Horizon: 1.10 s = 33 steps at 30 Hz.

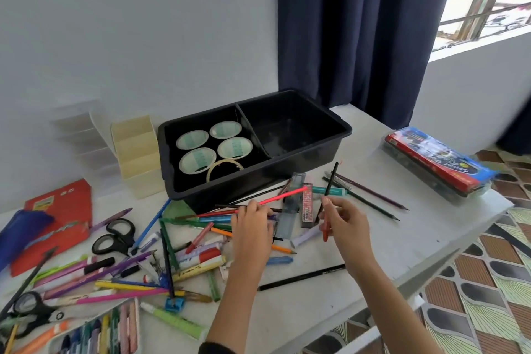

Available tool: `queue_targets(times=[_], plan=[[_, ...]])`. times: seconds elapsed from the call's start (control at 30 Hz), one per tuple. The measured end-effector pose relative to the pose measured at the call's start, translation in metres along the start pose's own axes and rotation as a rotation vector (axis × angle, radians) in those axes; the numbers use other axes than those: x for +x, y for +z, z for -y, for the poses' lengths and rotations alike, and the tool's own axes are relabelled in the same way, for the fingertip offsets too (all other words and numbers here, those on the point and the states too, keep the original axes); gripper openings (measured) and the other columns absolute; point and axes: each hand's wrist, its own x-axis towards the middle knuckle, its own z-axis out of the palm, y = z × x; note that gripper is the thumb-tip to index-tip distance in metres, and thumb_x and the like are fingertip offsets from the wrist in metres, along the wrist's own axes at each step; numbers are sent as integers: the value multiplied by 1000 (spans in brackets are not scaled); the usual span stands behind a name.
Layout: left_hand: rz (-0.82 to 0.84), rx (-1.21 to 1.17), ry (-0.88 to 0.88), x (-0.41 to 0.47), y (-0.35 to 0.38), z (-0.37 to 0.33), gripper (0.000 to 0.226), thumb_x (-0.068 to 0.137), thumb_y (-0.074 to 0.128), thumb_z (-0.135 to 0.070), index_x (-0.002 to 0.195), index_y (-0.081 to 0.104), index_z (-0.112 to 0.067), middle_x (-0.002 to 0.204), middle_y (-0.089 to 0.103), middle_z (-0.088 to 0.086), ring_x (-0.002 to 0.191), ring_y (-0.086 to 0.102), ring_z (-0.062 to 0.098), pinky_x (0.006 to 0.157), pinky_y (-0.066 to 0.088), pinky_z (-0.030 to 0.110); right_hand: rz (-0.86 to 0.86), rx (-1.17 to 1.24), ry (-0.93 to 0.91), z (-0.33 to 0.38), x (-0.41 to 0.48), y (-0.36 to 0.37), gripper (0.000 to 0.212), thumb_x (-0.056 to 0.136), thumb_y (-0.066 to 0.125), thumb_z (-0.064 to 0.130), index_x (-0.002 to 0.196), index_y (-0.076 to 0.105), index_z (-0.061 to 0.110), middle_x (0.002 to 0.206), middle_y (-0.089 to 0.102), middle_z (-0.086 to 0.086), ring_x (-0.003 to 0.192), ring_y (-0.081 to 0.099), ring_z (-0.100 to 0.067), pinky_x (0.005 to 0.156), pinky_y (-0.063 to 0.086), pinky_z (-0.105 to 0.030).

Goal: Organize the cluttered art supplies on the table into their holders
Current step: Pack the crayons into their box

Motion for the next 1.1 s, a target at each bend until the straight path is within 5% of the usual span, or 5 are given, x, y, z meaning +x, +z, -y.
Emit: queue_targets(times=[0.27, 0.53, 0.7, 0.9, 1.1], plan=[[56, 122, 41, 16, -5, -10, 20, 92, 54, -21, 111, 59, -23, 114, 50, -3, 110, 42, 17, 91, 30, 28, 83, -9, 25, -8, 9, 0, 17, 95, 52, 24, 100, 65, 16, 64, 61, -10, 54, 56, -16, 59, 54, -31], [-278, -447, -17, -3, -23, 0, 11, 94, 52, -16, 98, 62, -11, 83, 56, -4, 73, 52, 5, 67, 40, 12, 147, 27, 67, -10, 5, 9, 14, 93, 53, 29, 92, 65, 21, 72, 63, -13, 75, 64, -32, 78, 57, -40], [-463, -740, -138, -29, -40, 6, 12, 92, 57, -13, 102, 62, -15, 82, 64, -11, 78, 61, -3, 70, 48, 11, 195, 42, 127, -10, -6, 21, 18, 92, 56, 29, 99, 68, 18, 81, 66, -13, 81, 64, -32, 78, 57, -42], [-496, -822, -291, -65, -47, 27, 18, 89, 60, -13, 105, 65, -18, 88, 68, -5, 78, 63, 2, 69, 52, 14, 332, 115, 165, 0, -39, 42, 13, 89, 61, 25, 95, 69, 17, 80, 69, -6, 74, 68, -16, 56, 52, -15], [-544, -858, -252, -119, -69, 55, 9, 89, 60, -12, 96, 63, -17, 88, 67, -9, 81, 64, 1, 70, 48, 11, 456, 233, 109, 9, -94, 74, 15, 90, 60, 14, 99, 69, 8, 75, 72, -11, 68, 69, -21, 62, 56, -23]])
